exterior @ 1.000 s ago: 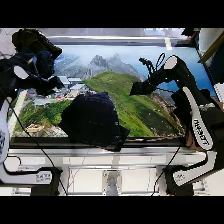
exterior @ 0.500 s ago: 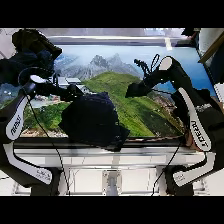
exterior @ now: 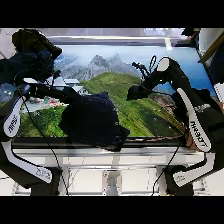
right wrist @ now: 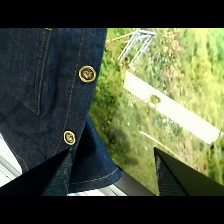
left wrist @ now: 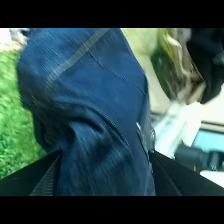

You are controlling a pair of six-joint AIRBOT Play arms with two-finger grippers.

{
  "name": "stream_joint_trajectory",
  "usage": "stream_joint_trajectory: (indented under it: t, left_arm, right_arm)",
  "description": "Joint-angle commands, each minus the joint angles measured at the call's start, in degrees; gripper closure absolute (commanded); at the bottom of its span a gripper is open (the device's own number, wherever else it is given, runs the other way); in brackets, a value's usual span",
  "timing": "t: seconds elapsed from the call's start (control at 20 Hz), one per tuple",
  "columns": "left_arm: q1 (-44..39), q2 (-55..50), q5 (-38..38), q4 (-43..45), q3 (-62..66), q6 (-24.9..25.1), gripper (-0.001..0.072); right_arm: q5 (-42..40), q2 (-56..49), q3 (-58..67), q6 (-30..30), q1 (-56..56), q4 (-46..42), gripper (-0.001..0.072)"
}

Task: Fold the clothes and pants, and hang the long-sleeved shirts on hangers.

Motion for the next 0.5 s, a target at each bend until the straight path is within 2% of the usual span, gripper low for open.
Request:
stream_joint_trajectory:
  t: [0.0,0.05,0.1,0.15,0.3,0.45]
  left_arm:
    - [-0.2,-0.1,-3.5,3.3,0.0,1.4,0.0159]
    - [-1.0,-0.1,-3.0,3.3,0.0,1.4,0.0327]
    - [-1.8,-0.1,-1.6,3.3,0.0,1.4,0.0624]
    - [-2.4,-0.1,0.0,3.3,0.0,1.5,0.0655]
    - [-2.7,-0.1,2.6,3.0,0.0,1.4,0.0656]
    - [-1.9,-0.1,2.5,2.9,0.0,1.4,0.0657]
  right_arm:
    - [1.4,0.0,0.0,0.8,0.1,0.1,0.0143]
    - [2.8,0.0,-0.2,1.2,0.2,0.1,0.0143]
    - [4.4,0.0,-0.7,1.2,0.5,0.0,0.0144]
    - [4.7,0.0,-1.8,1.1,1.0,0.0,0.0143]
    - [3.2,0.0,-9.6,-0.4,4.1,0.1,0.0143]
    - [-2.8,-0.1,-17.9,-3.3,7.9,3.3,0.0142]
